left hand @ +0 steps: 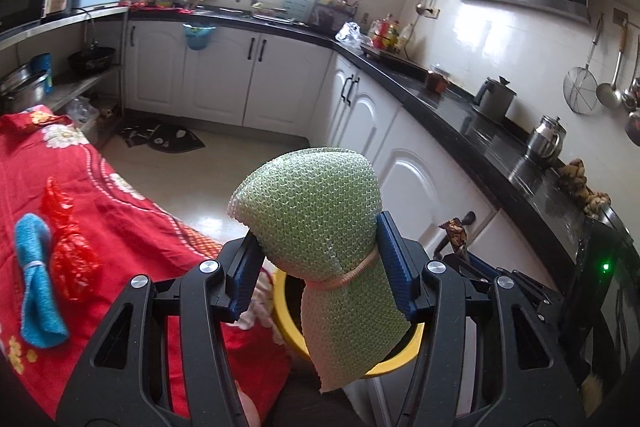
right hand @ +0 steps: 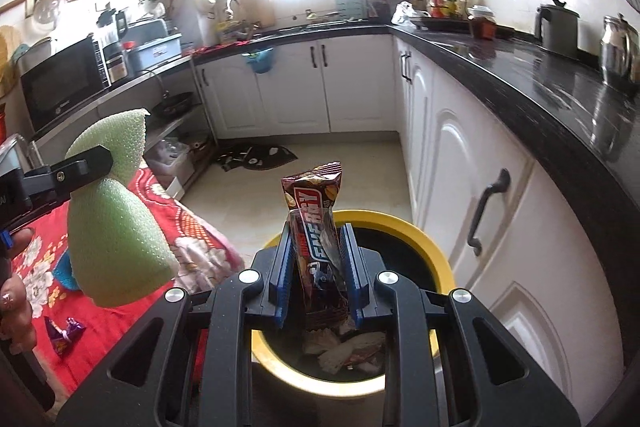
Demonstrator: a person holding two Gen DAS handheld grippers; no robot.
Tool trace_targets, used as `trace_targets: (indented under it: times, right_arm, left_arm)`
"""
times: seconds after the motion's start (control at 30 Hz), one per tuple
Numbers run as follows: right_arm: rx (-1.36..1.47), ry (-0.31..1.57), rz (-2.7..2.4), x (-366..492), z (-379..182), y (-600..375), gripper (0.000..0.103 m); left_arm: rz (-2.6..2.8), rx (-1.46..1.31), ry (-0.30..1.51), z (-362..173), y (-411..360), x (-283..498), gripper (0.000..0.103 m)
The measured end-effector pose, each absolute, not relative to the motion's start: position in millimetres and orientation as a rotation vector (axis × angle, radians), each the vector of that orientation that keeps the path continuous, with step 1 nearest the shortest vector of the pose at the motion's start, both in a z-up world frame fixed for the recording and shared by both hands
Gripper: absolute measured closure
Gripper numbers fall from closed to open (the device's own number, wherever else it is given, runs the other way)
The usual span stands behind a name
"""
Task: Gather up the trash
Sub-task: 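Carry the green net and chocolate wrapper over the bin with both tools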
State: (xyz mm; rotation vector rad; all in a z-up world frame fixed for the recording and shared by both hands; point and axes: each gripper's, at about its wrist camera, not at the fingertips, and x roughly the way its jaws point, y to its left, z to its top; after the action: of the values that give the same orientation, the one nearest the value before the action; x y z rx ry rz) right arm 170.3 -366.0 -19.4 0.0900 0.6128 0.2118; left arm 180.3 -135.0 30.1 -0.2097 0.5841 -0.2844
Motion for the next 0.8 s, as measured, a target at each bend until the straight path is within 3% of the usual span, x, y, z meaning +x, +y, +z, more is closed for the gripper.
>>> trace_targets:
  times: [0.8]
  right_arm:
    - [0.106,0.718,0.150,188,-65,-380,0.081]
  left_arm:
    - [-0.311,-0.173,0.678,-19,-166,219,0.055]
